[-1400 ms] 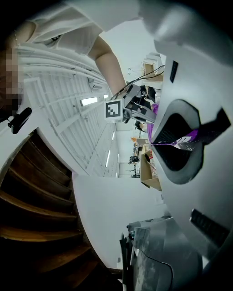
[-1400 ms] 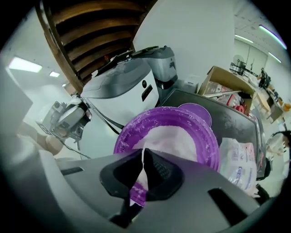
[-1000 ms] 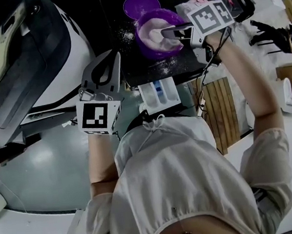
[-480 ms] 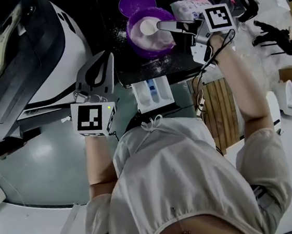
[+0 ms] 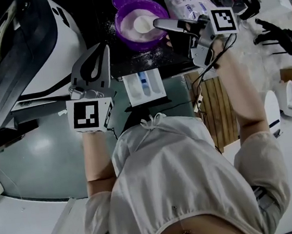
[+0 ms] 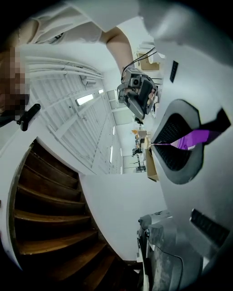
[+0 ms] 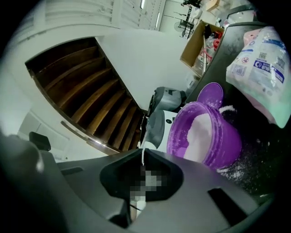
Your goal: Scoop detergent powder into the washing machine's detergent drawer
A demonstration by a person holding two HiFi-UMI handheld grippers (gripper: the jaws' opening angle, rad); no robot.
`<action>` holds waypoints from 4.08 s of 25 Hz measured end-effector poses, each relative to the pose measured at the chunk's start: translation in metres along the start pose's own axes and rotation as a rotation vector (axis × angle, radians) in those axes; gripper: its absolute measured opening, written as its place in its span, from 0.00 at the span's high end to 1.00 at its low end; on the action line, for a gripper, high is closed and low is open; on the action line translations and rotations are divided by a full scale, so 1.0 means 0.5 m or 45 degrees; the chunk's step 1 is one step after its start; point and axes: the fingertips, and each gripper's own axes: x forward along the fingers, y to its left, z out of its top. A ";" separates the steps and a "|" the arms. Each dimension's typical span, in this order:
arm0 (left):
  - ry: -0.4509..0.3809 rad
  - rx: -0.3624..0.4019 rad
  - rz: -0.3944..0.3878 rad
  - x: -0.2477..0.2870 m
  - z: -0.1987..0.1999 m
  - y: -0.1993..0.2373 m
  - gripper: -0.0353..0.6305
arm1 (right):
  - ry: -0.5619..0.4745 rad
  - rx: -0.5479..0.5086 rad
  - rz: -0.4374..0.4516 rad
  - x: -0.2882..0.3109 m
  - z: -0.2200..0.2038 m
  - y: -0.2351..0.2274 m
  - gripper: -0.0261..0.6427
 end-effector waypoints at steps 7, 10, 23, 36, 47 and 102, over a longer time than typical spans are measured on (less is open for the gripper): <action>-0.003 -0.033 0.031 -0.053 -0.021 -0.088 0.91 | 0.064 0.041 0.037 -0.039 -0.118 -0.001 0.95; 0.079 -0.012 0.025 -0.091 -0.058 -0.129 0.91 | 0.098 0.065 0.034 -0.053 -0.177 -0.010 0.95; 0.168 -0.087 0.066 -0.232 -0.198 -0.220 0.91 | 0.203 0.094 -0.061 -0.039 -0.370 -0.154 0.95; 0.217 -0.167 0.119 -0.300 -0.297 -0.218 0.91 | 0.386 -0.240 -0.376 0.045 -0.439 -0.298 0.94; 0.257 -0.241 0.179 -0.342 -0.349 -0.203 0.91 | 0.664 -0.838 -0.665 0.096 -0.469 -0.373 0.94; 0.224 -0.145 0.310 -0.400 -0.262 -0.219 0.91 | 0.362 -2.346 -0.908 0.086 -0.433 -0.137 0.94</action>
